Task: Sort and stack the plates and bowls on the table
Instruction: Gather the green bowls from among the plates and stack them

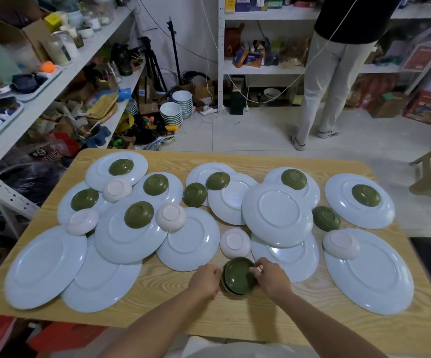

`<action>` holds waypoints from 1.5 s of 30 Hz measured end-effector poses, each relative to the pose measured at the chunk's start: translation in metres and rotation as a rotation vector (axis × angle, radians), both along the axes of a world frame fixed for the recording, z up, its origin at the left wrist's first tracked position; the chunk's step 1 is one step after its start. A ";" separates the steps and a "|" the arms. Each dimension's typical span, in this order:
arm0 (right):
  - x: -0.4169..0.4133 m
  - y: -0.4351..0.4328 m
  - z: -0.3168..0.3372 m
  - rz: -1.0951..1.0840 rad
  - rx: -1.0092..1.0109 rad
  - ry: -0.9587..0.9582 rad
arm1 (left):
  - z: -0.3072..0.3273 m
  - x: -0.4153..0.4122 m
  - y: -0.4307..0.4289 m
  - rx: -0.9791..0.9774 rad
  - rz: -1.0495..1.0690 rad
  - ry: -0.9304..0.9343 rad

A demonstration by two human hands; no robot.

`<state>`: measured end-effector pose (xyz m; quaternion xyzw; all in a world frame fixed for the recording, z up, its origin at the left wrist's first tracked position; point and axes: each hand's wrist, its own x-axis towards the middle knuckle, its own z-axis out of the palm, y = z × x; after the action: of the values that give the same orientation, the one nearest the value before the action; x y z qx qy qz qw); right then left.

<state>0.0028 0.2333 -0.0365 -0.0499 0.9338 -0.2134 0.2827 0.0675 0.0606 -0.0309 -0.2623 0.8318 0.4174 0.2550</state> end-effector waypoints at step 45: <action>-0.207 -0.159 0.015 0.596 0.204 0.387 | -0.012 -0.176 -0.114 -0.788 -0.248 0.166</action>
<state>-0.2038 0.0741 -0.0215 -0.3305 0.9310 -0.0141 0.1542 -0.1081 -0.0538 -0.0428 -0.2031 0.9709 0.0532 0.1153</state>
